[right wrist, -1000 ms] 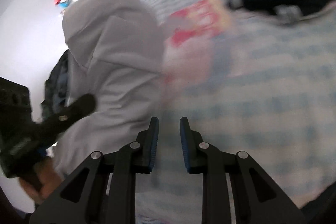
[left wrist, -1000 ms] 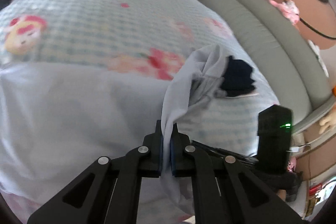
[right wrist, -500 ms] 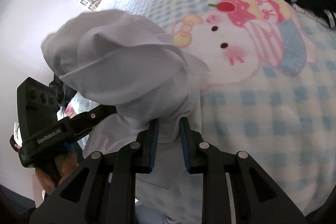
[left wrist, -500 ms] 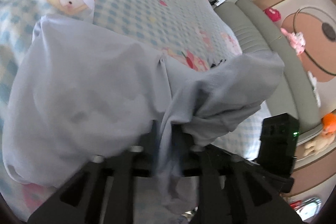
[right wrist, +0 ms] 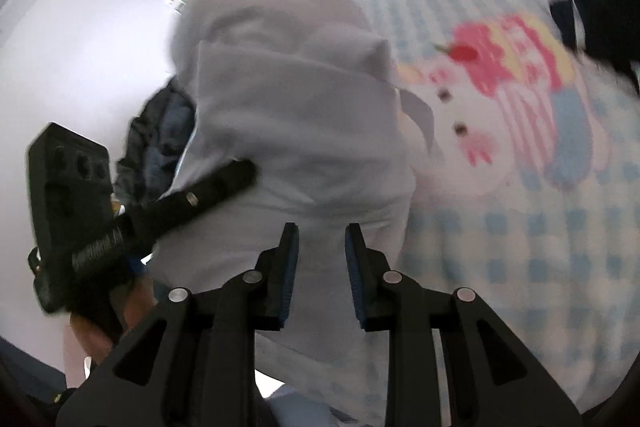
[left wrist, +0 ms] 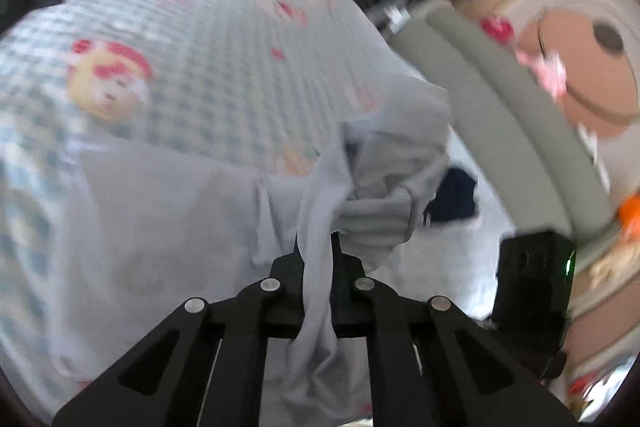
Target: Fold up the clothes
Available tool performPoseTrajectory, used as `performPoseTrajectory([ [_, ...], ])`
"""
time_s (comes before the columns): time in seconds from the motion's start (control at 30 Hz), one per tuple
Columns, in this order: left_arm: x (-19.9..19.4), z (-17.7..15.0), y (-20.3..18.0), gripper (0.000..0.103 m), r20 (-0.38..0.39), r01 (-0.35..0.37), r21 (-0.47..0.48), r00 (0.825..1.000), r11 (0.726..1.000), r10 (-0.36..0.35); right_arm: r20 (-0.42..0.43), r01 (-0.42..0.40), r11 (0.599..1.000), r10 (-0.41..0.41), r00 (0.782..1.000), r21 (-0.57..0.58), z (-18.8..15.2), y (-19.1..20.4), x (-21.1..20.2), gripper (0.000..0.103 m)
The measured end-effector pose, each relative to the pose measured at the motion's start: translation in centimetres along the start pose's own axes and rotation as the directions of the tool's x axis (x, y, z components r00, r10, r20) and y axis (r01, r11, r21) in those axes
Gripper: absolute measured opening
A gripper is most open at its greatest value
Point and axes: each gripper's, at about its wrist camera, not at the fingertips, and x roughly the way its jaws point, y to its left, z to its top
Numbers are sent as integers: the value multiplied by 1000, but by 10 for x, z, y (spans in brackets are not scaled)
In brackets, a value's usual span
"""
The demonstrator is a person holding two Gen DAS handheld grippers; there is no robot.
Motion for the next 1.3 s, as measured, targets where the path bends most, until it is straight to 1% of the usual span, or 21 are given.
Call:
performPoseTrajectory([
  [0.03, -5, 4, 10, 7, 2, -2, -33, 1000, 999, 2, 14, -1, 1000, 1, 1000, -9, 2, 5, -4, 30],
  [0.13, -5, -1, 54, 7, -67, -17, -143, 998, 990, 7, 26, 22, 999, -20, 999, -45, 4, 16, -6, 34],
  [0.2, -2, -7, 81, 8, -106, -91, -190, 992, 978, 72, 0, 39, 998, -39, 999, -50, 4, 15, 2, 36],
  [0.3, -15, -10, 103, 7, -49, -91, -243, 996, 966, 81, -55, 37, 999, -38, 998, -24, 4, 14, 19, 37],
  [0.37, -24, -8, 106, 7, -15, -84, -244, 996, 966, 83, -83, 34, 999, -37, 996, -28, 0, 17, 31, 37],
  [0.47, -19, 0, 108, 10, -43, -107, -219, 994, 970, 100, -104, 38, 998, -43, 994, -49, -1, 15, 48, 37],
  [0.53, -7, -3, 110, 35, -115, -181, -194, 980, 964, 161, -104, 43, 997, -49, 993, -60, -1, 15, 50, 37],
  [0.6, -14, -9, 109, 37, -105, -202, -187, 977, 961, 185, -98, 49, 997, -55, 994, -63, -2, 15, 50, 39],
  [0.67, -23, -16, 107, 44, -84, -216, -182, 975, 959, 204, -109, 50, 996, -57, 992, -71, -4, 14, 50, 40],
  [0.7, -29, -22, 109, 62, -71, -219, -197, 975, 956, 209, -119, 50, 996, -60, 991, -79, -6, 13, 51, 43],
  [0.73, -35, -29, 111, 72, -57, -220, -218, 975, 951, 213, -132, 45, 996, -55, 990, -83, -7, 12, 52, 46],
  [0.77, -36, -36, 113, 72, -50, -204, -238, 979, 950, 198, -147, 35, 996, -47, 988, -84, -9, 11, 54, 48],
  [0.83, -25, -46, 119, 70, -89, -198, -242, 979, 950, 181, -185, -16, 998, 4, 983, -62, -9, 8, 67, 58],
  [0.87, -18, -51, 123, 67, -112, -197, -242, 978, 950, 174, -204, -42, 998, 31, 979, -50, -8, 6, 77, 58],
  [0.9, -14, -51, 119, 52, -120, -207, -221, 976, 953, 184, -221, -67, 997, 56, 974, -40, -7, 5, 89, 58],
  [0.93, -11, -48, 112, 35, -122, -220, -193, 972, 956, 199, -239, -44, 998, 32, 971, -43, -7, 4, 100, 45],
  [0.97, -8, -46, 106, 30, -123, -233, -165, 969, 958, 214, -248, -9, 998, -6, 969, -58, -7, 5, 107, 34],
  [1.03, -7, -43, 91, 17, -105, -254, -114, 964, 960, 243, -229, 6, 995, -28, 973, -96, -7, 12, 104, 16],
  [1.07, -7, -41, 83, 16, -95, -265, -89, 962, 960, 256, -212, 6, 994, -30, 977, -112, -7, 16, 97, 13],
  [1.13, -8, -39, 68, 16, -90, -241, -59, 968, 969, 236, -173, 4, 990, -29, 985, -143, -4, 22, 77, 11],
  [1.3, -22, -49, 49, 15, -75, -102, -61, 992, 993, 97, -101, -18, 991, 5, 995, -130, -6, 16, 22, 10],
])
